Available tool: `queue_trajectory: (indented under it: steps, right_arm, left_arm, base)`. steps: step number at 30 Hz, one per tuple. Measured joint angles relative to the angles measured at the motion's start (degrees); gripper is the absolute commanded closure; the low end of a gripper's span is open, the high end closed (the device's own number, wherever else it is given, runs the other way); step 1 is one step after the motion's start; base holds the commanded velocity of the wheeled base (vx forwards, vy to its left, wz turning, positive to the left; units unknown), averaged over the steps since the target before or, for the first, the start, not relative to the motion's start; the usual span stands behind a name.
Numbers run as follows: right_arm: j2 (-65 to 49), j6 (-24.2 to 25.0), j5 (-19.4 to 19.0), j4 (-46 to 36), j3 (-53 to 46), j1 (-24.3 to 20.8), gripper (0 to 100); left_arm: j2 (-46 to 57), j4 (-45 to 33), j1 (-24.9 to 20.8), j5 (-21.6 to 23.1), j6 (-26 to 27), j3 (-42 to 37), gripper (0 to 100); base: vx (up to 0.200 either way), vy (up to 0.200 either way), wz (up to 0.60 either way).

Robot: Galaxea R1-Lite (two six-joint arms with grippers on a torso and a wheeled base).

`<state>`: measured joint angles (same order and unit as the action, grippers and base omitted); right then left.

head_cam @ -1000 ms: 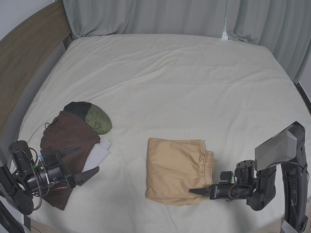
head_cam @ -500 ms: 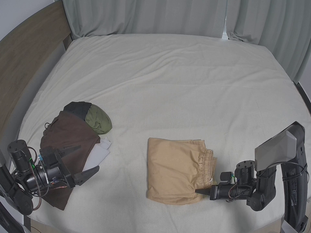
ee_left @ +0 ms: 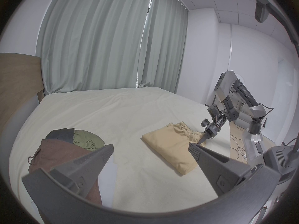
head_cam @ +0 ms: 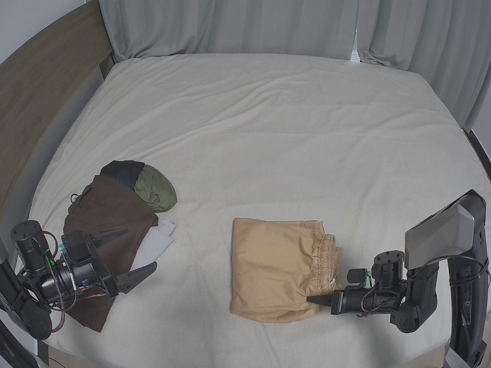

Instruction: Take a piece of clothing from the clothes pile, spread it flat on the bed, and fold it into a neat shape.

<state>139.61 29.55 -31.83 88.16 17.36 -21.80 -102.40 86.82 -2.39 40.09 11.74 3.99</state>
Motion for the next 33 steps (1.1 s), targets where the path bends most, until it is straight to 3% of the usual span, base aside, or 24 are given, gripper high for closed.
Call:
queue_trajectory:
  steps: [5, 17, 33]
  right_arm:
    - [-2.51, 0.0, -0.35, -0.02, -0.33, -0.37, 100]
    - [-9.01, -0.11, -0.93, -0.04, -0.17, -1.95, 100]
    - [-24.22, 4.8, -6.64, -0.09, 0.57, -4.94, 100]
  left_arm:
    - [0.15, 1.56, -0.61, 2.35, -0.3, 0.26, 0]
    - [0.23, 1.87, 0.05, 2.95, -0.2, -0.24, 0]
    - [0.3, 1.94, -0.02, 4.13, -0.15, -0.77, 0]
  base:
    - [0.0, 0.0, 0.0]
    - [0.0, 0.0, 0.0]
    - [0.0, 0.0, 0.0]
